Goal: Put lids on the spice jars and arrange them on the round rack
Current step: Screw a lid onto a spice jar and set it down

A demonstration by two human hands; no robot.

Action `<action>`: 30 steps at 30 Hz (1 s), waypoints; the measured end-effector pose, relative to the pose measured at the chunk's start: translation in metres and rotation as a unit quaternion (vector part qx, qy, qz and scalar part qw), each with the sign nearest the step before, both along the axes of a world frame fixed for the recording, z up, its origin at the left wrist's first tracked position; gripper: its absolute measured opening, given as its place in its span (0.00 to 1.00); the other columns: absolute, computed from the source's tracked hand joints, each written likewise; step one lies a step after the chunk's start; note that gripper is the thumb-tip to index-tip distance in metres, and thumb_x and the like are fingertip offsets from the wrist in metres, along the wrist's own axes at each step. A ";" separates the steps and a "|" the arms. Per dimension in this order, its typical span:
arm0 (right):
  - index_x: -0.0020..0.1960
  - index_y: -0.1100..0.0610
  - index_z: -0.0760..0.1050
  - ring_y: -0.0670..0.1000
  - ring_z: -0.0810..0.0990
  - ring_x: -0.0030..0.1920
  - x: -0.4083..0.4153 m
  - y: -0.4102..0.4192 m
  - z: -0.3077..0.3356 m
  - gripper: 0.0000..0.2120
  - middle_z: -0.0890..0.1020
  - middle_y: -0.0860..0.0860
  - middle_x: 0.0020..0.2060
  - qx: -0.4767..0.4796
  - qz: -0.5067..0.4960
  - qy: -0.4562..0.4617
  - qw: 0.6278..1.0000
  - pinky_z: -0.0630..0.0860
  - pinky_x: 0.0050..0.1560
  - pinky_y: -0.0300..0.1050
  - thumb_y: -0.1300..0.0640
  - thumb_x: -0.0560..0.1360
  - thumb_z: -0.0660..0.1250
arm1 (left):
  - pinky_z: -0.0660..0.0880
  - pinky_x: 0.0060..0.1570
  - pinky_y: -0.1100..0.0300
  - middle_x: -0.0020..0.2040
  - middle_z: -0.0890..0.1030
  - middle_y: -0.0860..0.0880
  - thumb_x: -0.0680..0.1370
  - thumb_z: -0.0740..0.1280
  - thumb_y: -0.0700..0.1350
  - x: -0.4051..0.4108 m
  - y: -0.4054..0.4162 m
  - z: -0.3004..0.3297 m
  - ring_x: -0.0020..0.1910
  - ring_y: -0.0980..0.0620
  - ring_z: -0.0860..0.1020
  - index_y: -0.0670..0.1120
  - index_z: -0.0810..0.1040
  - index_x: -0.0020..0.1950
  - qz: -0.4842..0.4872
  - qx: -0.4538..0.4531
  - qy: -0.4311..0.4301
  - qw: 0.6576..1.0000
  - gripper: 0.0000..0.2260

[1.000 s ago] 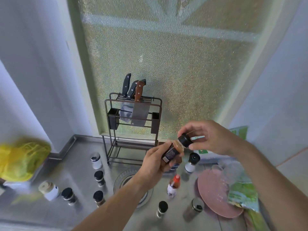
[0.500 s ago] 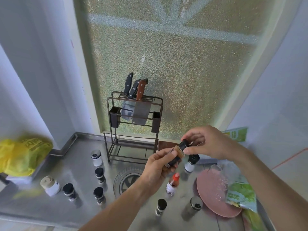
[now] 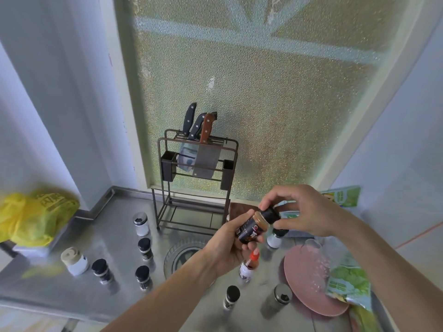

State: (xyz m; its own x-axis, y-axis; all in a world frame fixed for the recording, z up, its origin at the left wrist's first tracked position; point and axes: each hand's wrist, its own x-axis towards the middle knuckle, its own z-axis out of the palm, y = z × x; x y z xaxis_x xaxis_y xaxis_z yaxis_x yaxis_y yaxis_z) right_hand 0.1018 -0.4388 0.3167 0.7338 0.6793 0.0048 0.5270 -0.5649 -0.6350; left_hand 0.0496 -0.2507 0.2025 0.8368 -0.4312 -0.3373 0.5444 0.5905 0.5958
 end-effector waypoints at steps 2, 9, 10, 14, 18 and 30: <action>0.50 0.45 0.82 0.44 0.86 0.48 0.002 0.002 -0.003 0.13 0.87 0.45 0.45 -0.014 -0.020 0.013 1.000 0.82 0.57 0.53 0.57 0.70 0.79 | 0.78 0.29 0.67 0.43 0.81 0.39 0.77 0.72 0.52 0.001 -0.001 -0.005 0.30 0.54 0.77 0.37 0.81 0.56 0.022 -0.001 -0.010 1.000 0.18; 0.61 0.39 0.77 0.40 0.85 0.47 0.003 0.003 0.002 0.21 0.83 0.40 0.53 -0.078 -0.021 0.024 0.996 0.83 0.53 0.46 0.52 0.71 0.78 | 0.80 0.33 0.68 0.46 0.82 0.40 0.76 0.74 0.49 0.004 0.002 -0.007 0.36 0.53 0.77 0.40 0.86 0.48 0.049 0.004 -0.022 0.999 0.12; 0.58 0.40 0.79 0.42 0.86 0.44 0.004 0.003 0.001 0.17 0.84 0.42 0.50 -0.082 -0.029 0.019 0.996 0.84 0.52 0.48 0.53 0.72 0.77 | 0.80 0.33 0.68 0.46 0.82 0.40 0.75 0.74 0.49 0.005 0.003 -0.007 0.36 0.53 0.77 0.39 0.86 0.48 0.052 0.007 -0.025 0.998 0.13; 0.53 0.47 0.81 0.44 0.86 0.40 0.007 0.007 -0.002 0.15 0.87 0.45 0.42 -0.106 -0.063 0.007 0.992 0.84 0.48 0.51 0.39 0.74 0.71 | 0.80 0.34 0.68 0.46 0.82 0.40 0.76 0.73 0.49 0.005 0.004 -0.008 0.36 0.53 0.77 0.39 0.86 0.50 0.054 0.015 -0.029 0.998 0.12; 0.55 0.44 0.80 0.43 0.86 0.41 0.009 0.006 -0.003 0.13 0.87 0.45 0.43 -0.092 -0.059 0.030 0.994 0.84 0.52 0.53 0.46 0.72 0.76 | 0.79 0.35 0.68 0.45 0.82 0.41 0.77 0.73 0.49 0.008 0.003 -0.010 0.36 0.53 0.77 0.41 0.87 0.48 0.054 0.020 -0.033 0.998 0.11; 0.53 0.39 0.80 0.40 0.85 0.40 0.021 0.003 -0.008 0.17 0.87 0.40 0.43 -0.061 -0.086 0.039 0.994 0.82 0.47 0.45 0.38 0.66 0.78 | 0.81 0.38 0.66 0.52 0.80 0.36 0.78 0.72 0.46 0.021 -0.003 -0.023 0.39 0.49 0.78 0.35 0.78 0.61 0.063 -0.001 -0.045 0.997 0.18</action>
State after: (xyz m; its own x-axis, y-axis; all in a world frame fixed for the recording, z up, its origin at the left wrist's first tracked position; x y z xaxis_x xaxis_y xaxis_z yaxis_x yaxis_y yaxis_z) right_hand 0.1226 -0.4362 0.3086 0.8344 0.5351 -0.1323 0.3669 -0.7183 -0.5911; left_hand 0.0707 -0.2540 0.1798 0.9109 -0.3217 -0.2585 0.4110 0.6513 0.6379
